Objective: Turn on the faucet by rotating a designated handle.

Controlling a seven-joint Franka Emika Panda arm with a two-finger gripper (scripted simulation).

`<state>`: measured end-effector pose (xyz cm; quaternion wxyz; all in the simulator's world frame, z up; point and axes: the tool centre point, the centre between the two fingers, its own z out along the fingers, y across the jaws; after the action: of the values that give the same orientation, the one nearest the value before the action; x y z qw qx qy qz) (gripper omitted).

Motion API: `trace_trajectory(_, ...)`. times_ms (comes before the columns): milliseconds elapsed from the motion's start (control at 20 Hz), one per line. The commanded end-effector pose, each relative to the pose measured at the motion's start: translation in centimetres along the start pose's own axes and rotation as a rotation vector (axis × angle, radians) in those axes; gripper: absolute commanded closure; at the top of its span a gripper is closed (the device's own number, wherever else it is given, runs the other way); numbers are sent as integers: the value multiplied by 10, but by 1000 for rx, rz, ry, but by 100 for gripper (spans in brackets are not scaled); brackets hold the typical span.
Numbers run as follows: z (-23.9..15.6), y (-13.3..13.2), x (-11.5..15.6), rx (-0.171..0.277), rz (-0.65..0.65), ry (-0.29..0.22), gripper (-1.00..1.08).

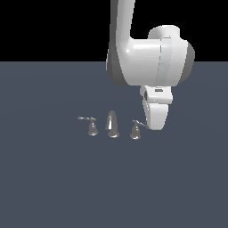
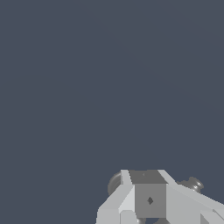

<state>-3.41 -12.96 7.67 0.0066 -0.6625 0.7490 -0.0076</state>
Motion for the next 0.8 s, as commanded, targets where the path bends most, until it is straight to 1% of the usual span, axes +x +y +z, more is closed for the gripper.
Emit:
trace_trajectory(0,0,17,-1,-18,3,-1,108)
trace_trajectory(200,-1,32,-3,-20,6,0,108)
trace_trajectory(250,-1,32,-3,-20,6,0,108)
trace_trajectory(300,0,26,3,-14,14,2,108)
trace_trajectory(750,-1,48,-34,-19,8,0,108)
